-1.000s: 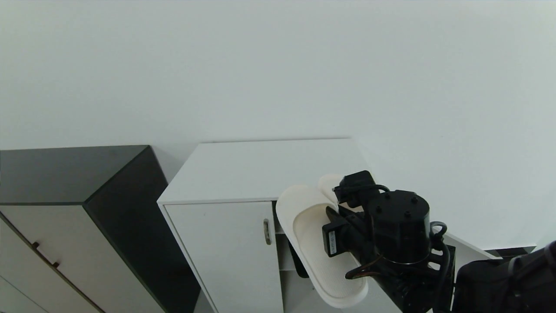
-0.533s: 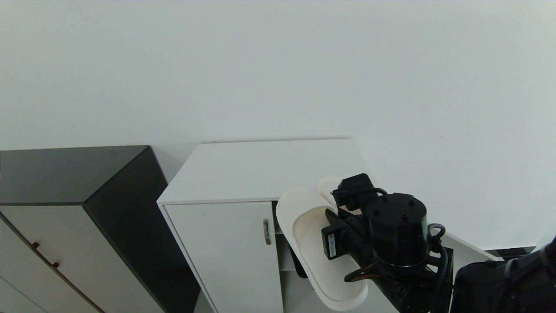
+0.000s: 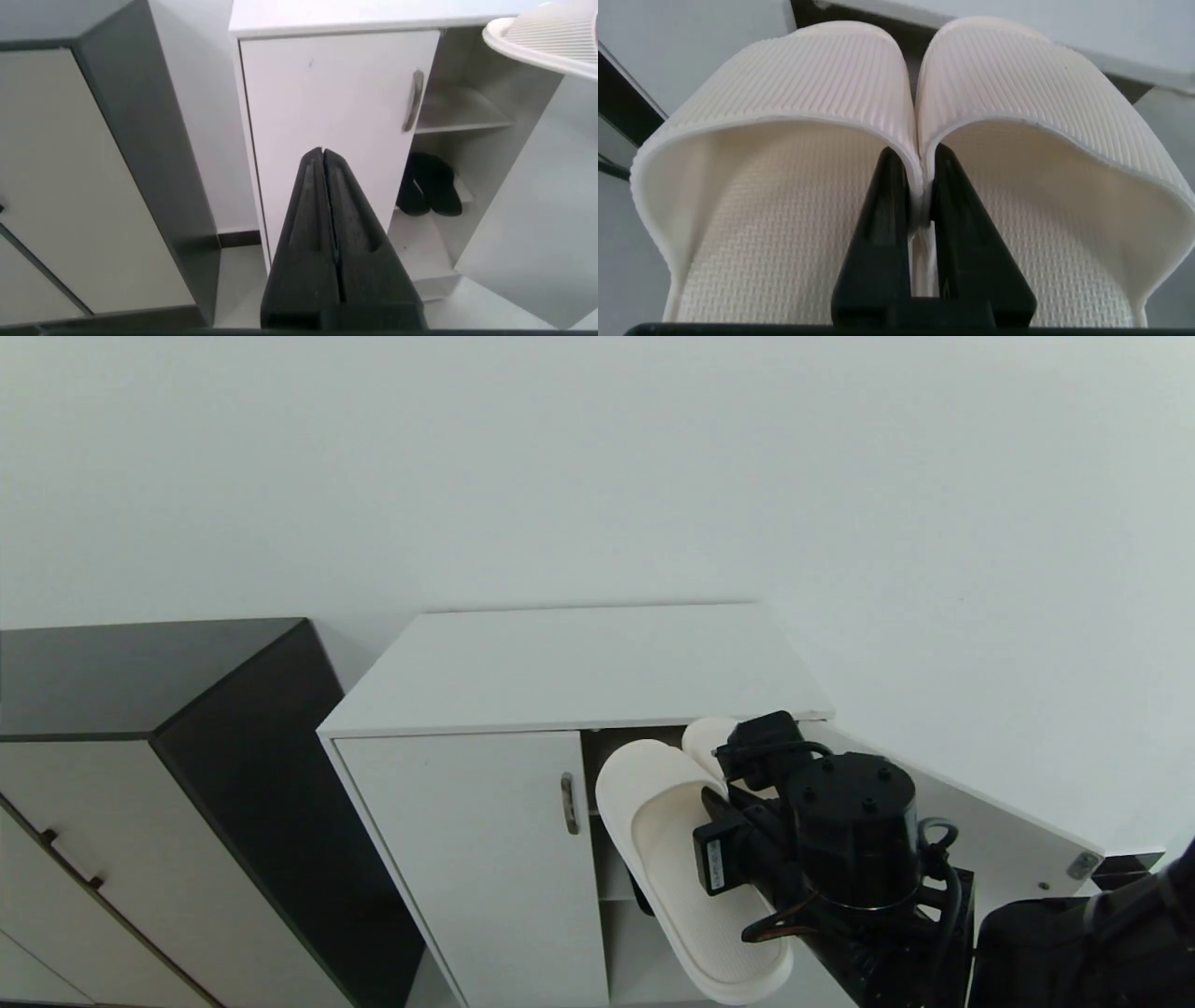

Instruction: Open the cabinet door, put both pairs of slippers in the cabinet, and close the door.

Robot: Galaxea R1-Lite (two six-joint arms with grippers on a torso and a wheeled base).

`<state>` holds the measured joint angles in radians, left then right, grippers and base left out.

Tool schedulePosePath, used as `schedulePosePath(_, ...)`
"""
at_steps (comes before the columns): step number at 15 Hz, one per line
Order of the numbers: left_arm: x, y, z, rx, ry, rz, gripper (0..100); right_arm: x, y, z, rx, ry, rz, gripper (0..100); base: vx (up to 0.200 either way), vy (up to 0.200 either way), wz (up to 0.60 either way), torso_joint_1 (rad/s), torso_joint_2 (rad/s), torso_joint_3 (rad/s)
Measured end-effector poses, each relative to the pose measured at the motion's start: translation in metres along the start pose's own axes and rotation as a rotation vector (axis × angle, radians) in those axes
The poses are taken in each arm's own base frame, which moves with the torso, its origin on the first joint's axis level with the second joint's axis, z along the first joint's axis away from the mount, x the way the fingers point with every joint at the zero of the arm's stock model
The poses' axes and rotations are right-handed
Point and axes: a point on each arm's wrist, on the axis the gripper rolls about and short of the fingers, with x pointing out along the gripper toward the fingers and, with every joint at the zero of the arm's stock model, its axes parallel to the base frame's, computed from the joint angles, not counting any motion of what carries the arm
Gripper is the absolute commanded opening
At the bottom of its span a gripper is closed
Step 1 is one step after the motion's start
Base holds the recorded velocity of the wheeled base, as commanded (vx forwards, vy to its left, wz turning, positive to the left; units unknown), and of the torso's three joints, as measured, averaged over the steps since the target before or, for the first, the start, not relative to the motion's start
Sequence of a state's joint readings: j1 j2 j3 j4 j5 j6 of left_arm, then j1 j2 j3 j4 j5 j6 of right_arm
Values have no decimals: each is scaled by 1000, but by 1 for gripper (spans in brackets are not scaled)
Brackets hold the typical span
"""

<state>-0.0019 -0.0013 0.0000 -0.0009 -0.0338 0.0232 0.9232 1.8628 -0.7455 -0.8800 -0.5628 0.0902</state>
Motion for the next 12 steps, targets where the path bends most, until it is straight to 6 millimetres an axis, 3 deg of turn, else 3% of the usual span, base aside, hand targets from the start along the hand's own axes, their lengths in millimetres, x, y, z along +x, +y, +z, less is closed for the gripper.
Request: schedulePosePath(12,0,0,0,0,0,0,0,0,0,-1,-2,3,0,0,0,0,0,-193,514,316)
